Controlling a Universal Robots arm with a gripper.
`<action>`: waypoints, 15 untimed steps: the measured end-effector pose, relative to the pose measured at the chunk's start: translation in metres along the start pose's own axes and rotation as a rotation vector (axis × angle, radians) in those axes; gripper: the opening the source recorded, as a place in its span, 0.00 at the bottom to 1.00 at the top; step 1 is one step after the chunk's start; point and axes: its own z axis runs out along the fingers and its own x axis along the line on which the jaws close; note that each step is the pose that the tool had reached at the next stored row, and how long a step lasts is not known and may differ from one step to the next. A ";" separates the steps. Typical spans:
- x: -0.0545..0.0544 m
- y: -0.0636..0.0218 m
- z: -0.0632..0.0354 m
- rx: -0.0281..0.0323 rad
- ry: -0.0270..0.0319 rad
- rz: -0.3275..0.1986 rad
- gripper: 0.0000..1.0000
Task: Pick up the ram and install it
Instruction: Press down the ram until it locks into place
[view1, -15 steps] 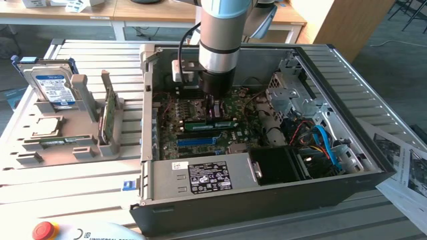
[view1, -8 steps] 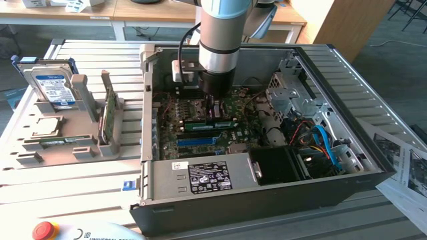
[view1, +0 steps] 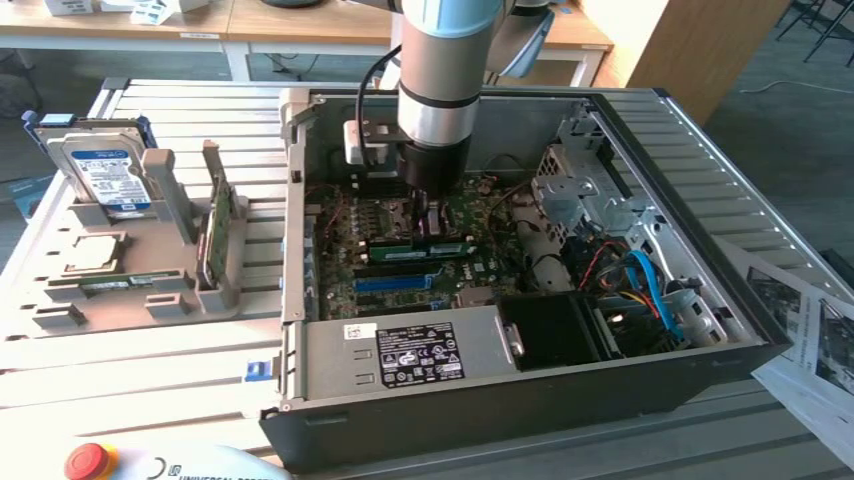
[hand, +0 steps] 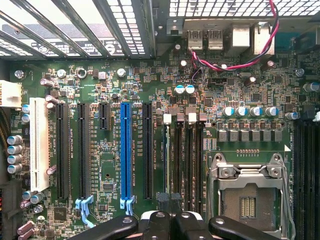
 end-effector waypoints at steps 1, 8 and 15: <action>0.000 0.0000 0.0001 0.0000 0.0000 0.000 0.11; 0.000 0.0000 0.0008 0.0000 0.0001 0.000 0.11; 0.000 0.0000 0.0009 0.0001 -0.0003 0.000 0.11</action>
